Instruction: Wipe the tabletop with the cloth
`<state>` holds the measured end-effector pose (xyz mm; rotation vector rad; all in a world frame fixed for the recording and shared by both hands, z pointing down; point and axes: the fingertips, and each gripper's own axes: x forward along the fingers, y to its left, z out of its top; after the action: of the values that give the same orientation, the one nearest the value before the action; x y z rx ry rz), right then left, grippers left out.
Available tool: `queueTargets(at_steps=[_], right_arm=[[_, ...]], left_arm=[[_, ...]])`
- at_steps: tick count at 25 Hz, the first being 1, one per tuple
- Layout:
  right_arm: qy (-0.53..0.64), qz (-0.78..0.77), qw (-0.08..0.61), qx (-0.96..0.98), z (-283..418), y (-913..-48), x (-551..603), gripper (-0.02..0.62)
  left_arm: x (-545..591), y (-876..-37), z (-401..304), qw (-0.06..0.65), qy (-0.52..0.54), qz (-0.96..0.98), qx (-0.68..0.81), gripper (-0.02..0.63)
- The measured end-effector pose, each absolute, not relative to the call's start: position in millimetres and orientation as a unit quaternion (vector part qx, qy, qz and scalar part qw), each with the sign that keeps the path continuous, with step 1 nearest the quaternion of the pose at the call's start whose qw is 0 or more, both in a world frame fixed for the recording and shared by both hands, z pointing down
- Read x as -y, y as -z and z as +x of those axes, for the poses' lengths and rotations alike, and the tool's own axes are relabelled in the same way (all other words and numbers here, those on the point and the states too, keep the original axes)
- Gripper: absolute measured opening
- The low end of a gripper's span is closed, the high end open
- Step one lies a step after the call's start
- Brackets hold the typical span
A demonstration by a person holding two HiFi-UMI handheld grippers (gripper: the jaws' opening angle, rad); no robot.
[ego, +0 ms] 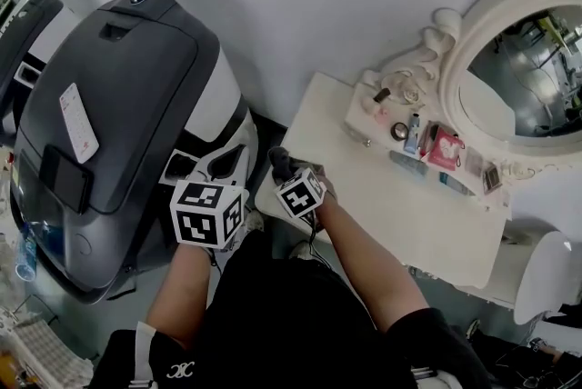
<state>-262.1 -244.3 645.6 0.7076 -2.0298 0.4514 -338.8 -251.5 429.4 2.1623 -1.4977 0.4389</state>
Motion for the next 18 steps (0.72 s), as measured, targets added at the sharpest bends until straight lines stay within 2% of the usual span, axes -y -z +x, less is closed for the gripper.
queueTargets(at_steps=[10, 18], right_arm=[[-0.215, 0.186, 0.419, 0.862, -286.8, -645.0, 161.2, 0.109], [-0.193, 0.210, 0.398, 0.872, -285.9, -645.1, 166.4, 0.109]], left_arm=[[217.9, -433.9, -324.1, 0.239, -0.169, 0.769, 0.568, 0.006], [207.2, -432.3, -319.5, 0.238, -0.172, 0.762, 0.578, 0.006]])
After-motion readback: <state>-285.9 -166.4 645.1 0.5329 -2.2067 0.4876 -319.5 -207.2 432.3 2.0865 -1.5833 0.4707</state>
